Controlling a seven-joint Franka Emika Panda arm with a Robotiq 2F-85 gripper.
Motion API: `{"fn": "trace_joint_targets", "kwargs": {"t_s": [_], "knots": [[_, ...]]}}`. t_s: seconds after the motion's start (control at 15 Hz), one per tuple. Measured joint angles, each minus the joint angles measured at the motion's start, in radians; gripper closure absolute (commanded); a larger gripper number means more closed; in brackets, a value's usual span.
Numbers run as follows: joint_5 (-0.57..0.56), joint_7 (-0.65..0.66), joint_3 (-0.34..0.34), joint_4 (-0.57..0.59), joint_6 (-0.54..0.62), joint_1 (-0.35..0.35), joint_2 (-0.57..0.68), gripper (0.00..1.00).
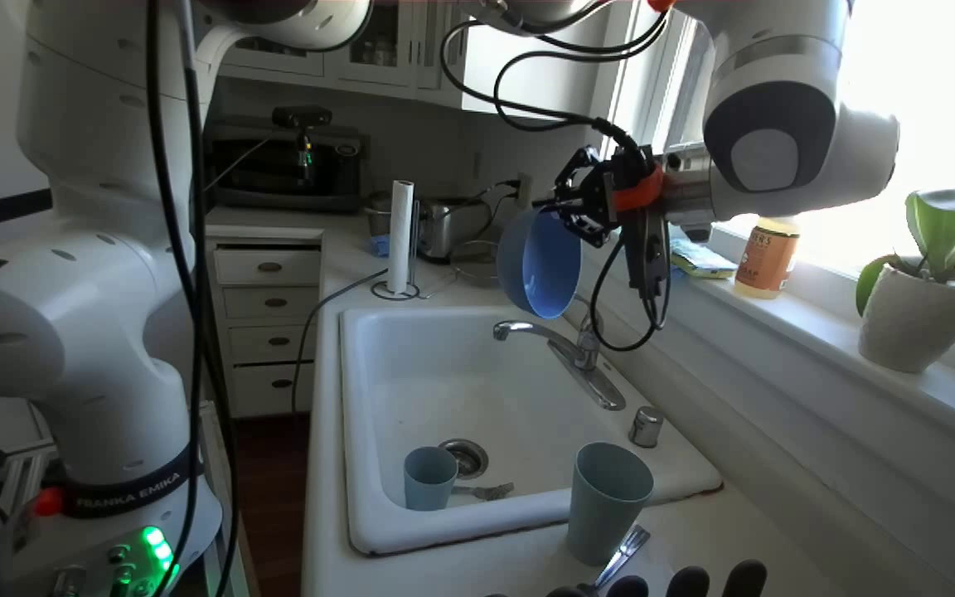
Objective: Pick up the blue bowl and pour the water in the blue bowl into the sink then put the bowl back where it was and place the gray cup inside the blue bowl
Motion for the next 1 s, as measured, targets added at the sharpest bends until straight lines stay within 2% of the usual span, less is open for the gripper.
{"fn": "trace_joint_targets", "kwargs": {"t_s": [0.27,0.53,1.0], "knots": [[-0.083,0.013,-0.035,-0.003,0.136,0.086,-0.031,0.99],[-0.191,0.049,-0.038,-0.016,0.303,0.148,-0.044,0.99],[-0.351,0.142,-0.037,-0.054,0.549,0.208,-0.049,0.99]]}}
